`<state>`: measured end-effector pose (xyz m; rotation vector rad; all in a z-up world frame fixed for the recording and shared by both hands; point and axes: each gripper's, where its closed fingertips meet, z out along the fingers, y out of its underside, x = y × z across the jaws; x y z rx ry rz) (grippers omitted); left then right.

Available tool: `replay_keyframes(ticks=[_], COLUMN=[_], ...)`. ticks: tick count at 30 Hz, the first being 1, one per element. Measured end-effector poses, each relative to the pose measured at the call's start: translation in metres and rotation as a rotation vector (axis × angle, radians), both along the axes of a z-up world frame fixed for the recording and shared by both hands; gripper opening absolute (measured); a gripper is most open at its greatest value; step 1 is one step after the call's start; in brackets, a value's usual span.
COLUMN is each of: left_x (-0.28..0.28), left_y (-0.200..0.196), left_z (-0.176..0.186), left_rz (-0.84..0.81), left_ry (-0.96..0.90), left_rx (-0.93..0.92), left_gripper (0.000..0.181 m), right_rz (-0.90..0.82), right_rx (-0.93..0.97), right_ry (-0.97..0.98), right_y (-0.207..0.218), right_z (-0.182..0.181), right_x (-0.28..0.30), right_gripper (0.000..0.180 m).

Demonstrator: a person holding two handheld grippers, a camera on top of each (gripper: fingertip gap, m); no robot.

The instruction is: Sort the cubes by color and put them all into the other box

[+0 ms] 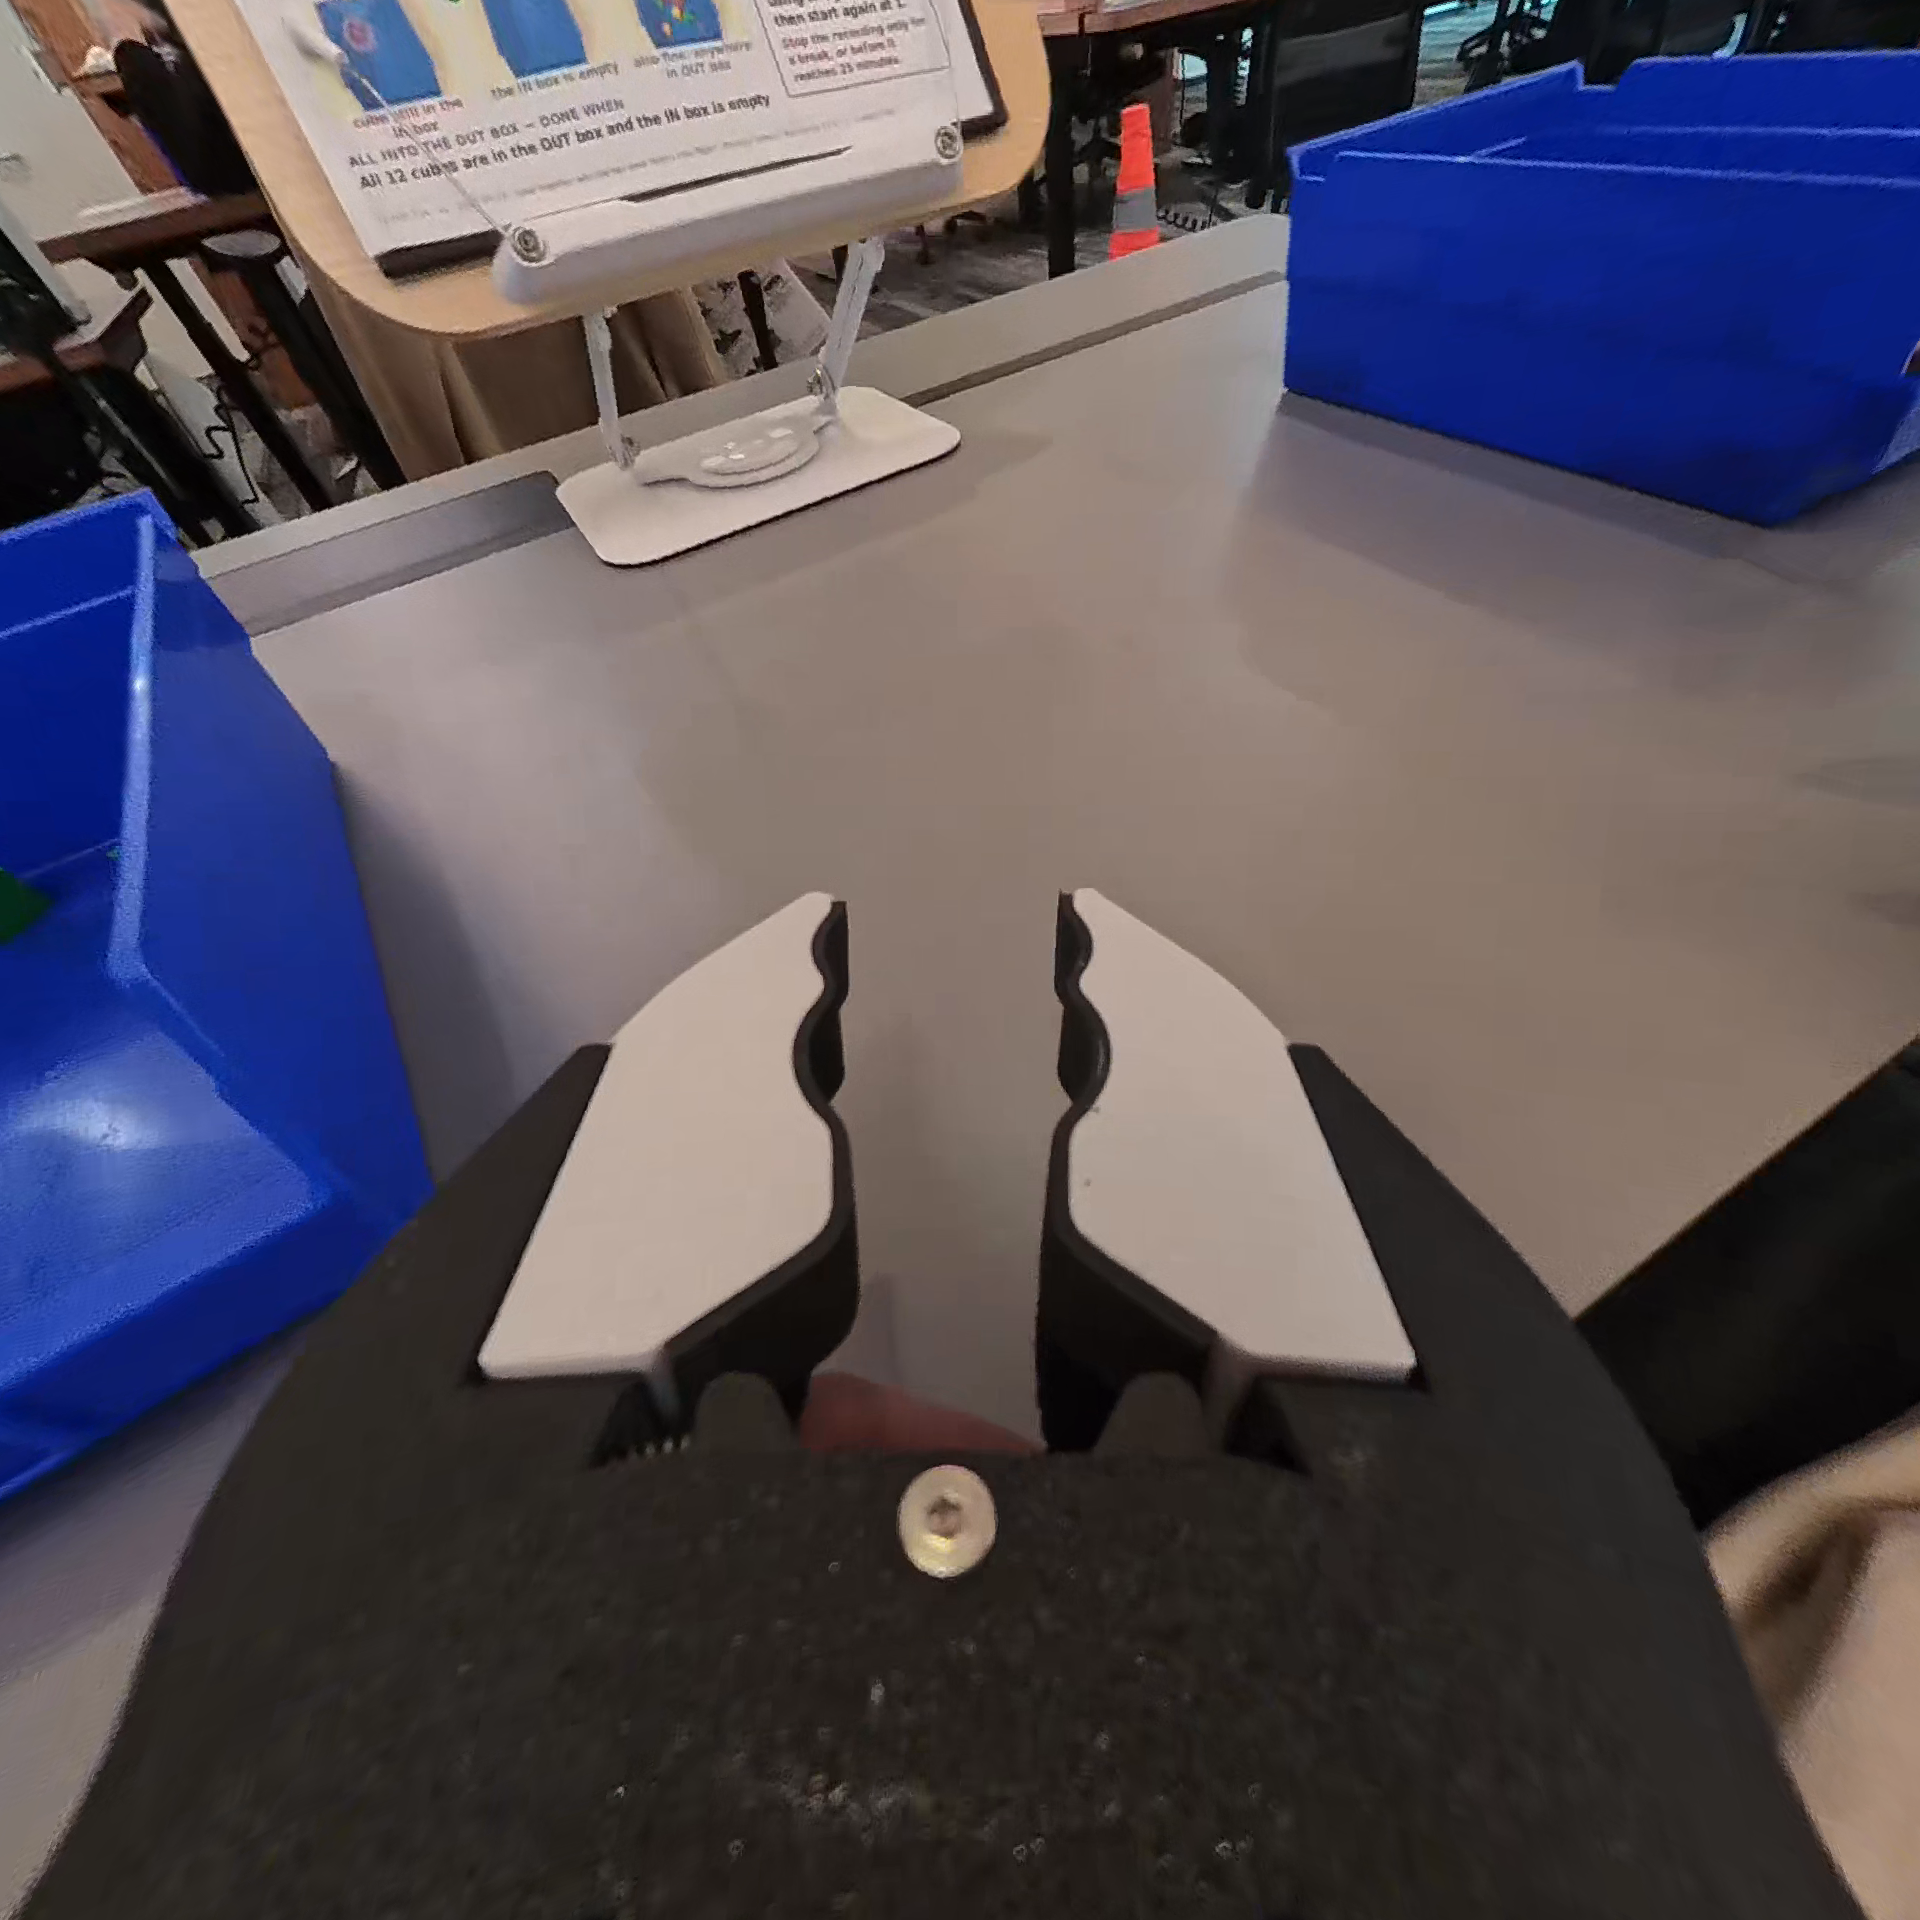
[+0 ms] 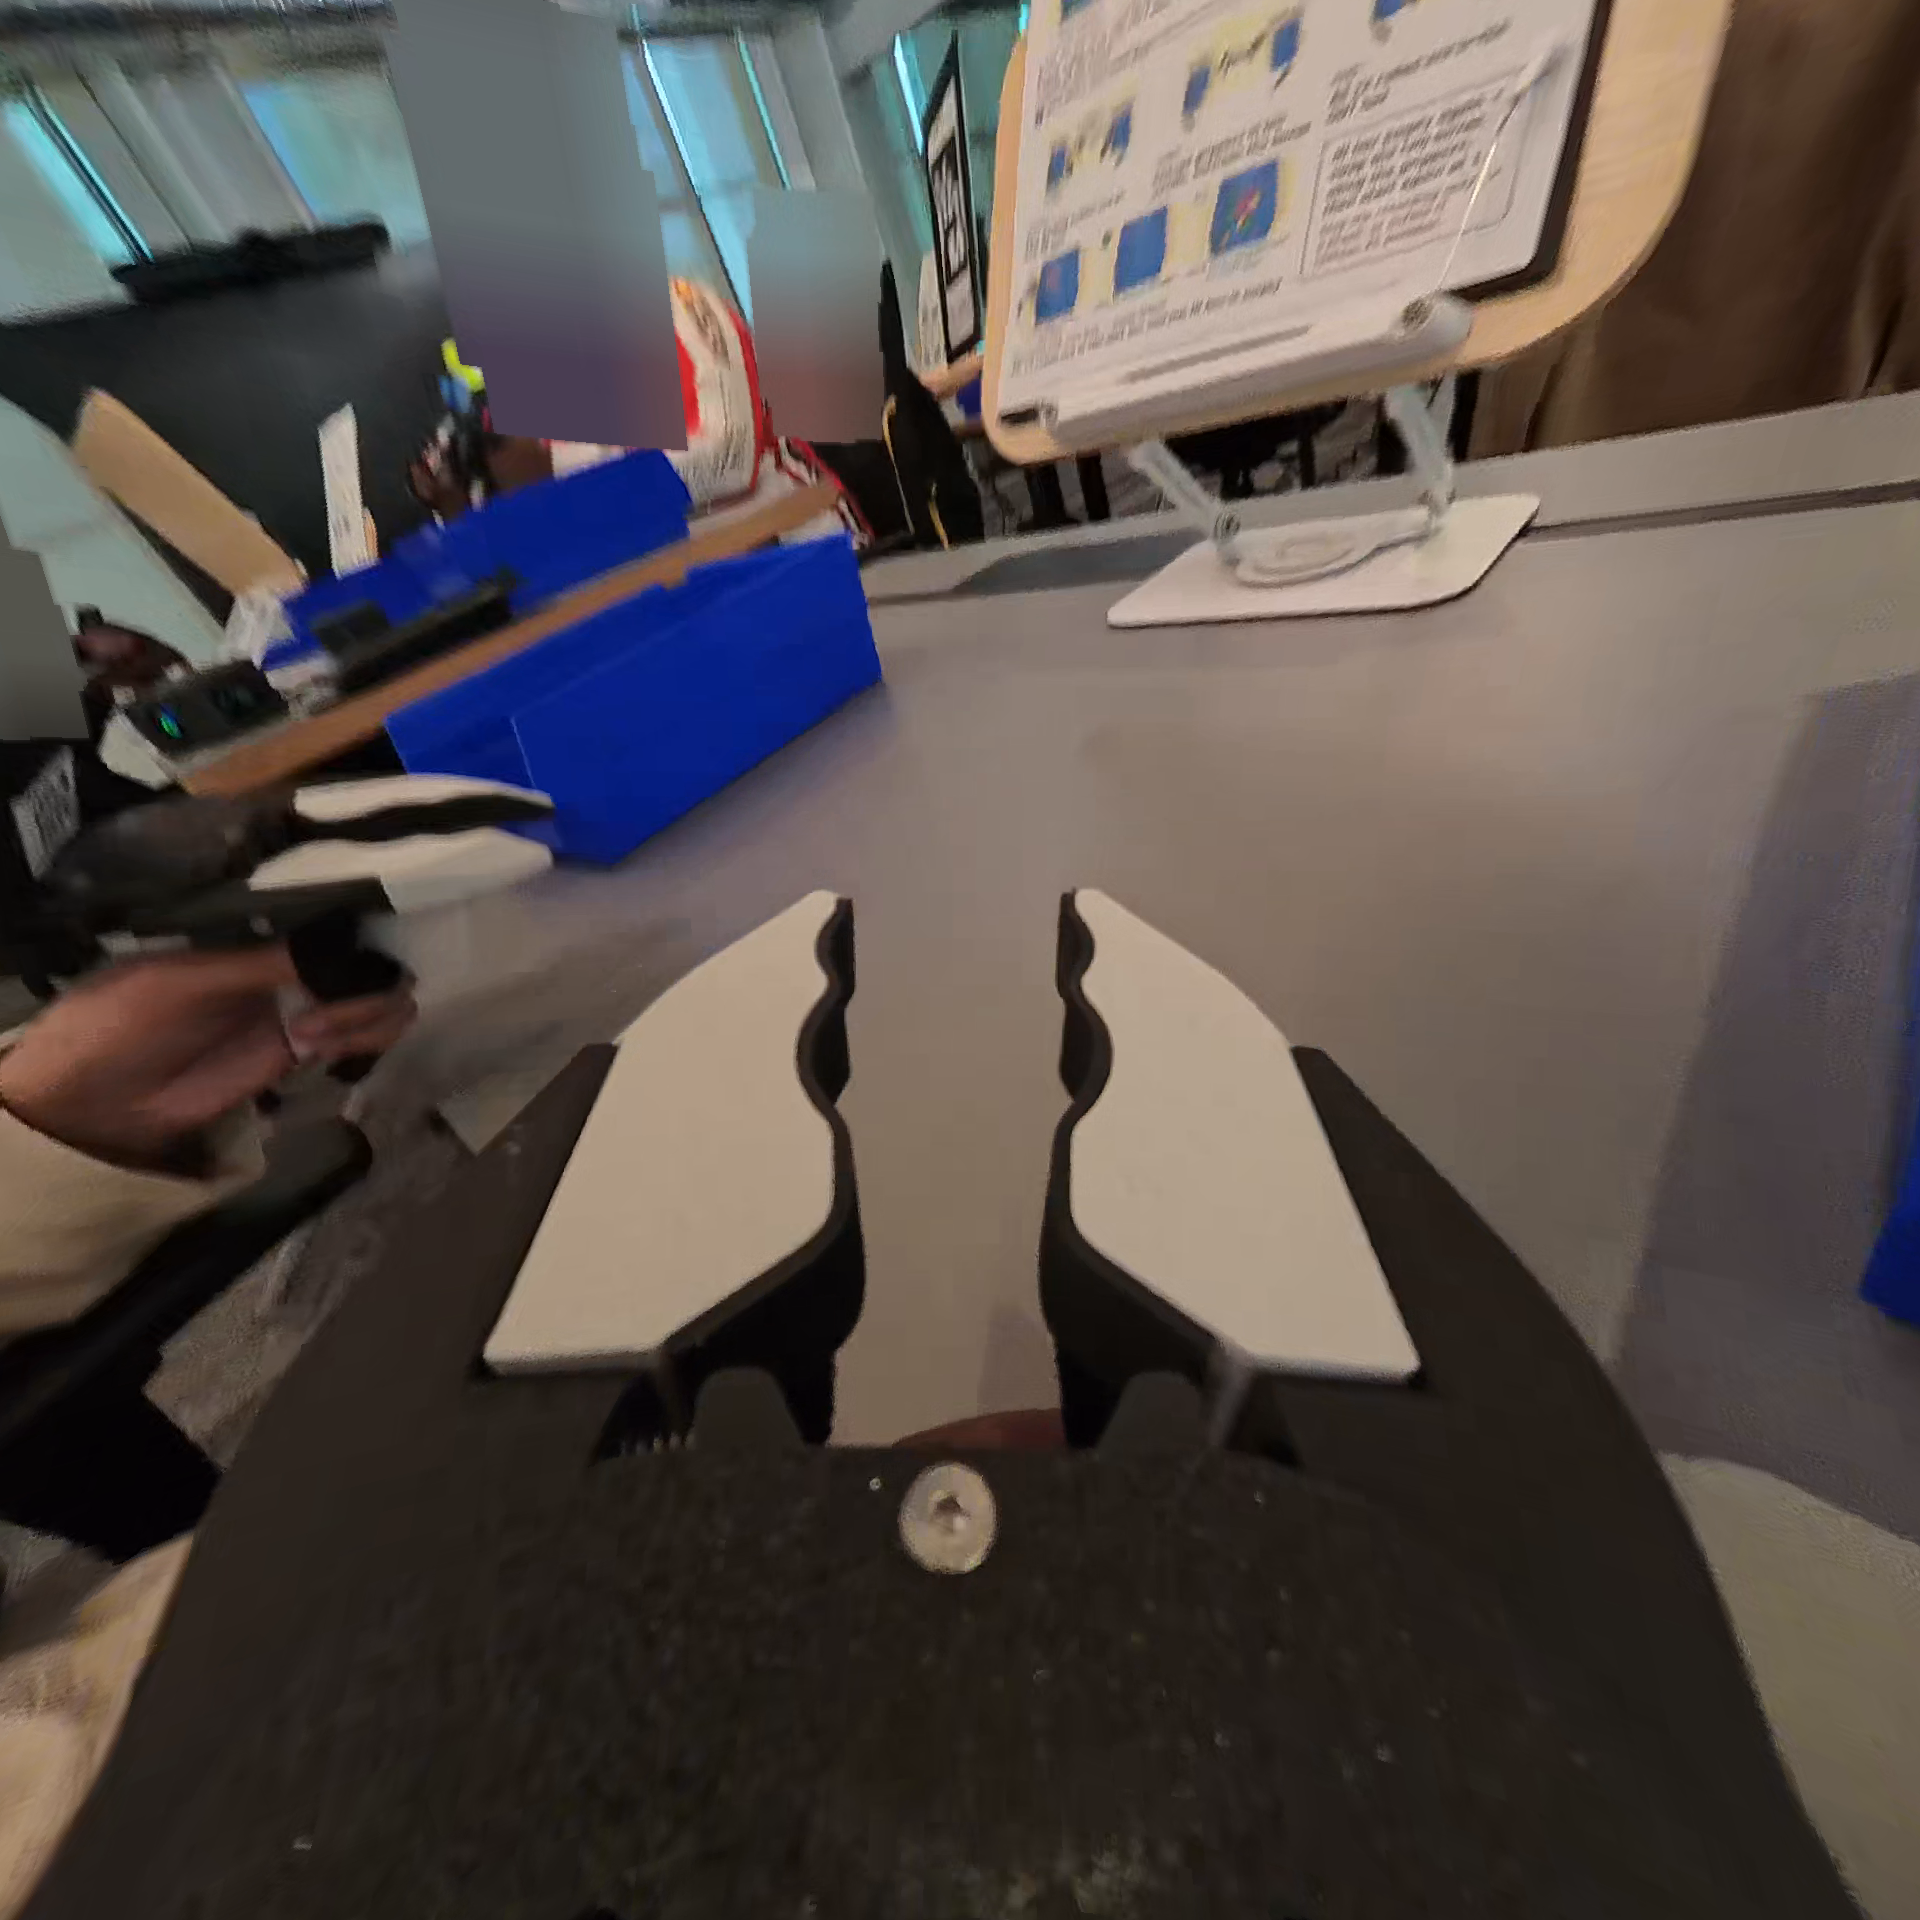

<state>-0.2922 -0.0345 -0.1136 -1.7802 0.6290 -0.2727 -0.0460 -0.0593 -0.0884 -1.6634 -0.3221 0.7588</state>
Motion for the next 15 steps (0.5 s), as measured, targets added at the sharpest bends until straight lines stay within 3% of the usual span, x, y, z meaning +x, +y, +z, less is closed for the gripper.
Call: replay_keyframes(ticks=[6, 10, 13, 15], left_x=[-0.004, -0.024, -0.06, -0.093], left_y=[0.007, 0.01, 0.033, 0.068], left_z=[0.001, 0.03, 0.064, 0.072], left_rz=[-0.005, -0.049, -0.104, -0.1], left_ry=[-0.031, 0.001, 0.114, 0.264], left_rx=[-0.024, 0.02, 0.041, 0.003], left_gripper=[0.038, 0.039, 0.044, 0.044], right_rz=[0.051, 0.059, 0.072, 0.074], right_rx=[-0.094, -0.093, -0.093, -0.089], right_ry=[0.058, 0.074, 0.075, 0.068], right_y=[-0.003, -0.001, -0.002, -0.001], right_z=[-0.012, -0.008, -0.006, -0.006], right_x=[-0.004, -0.002, -0.002, -0.003], right_gripper=[0.038, 0.038, 0.038, 0.038])
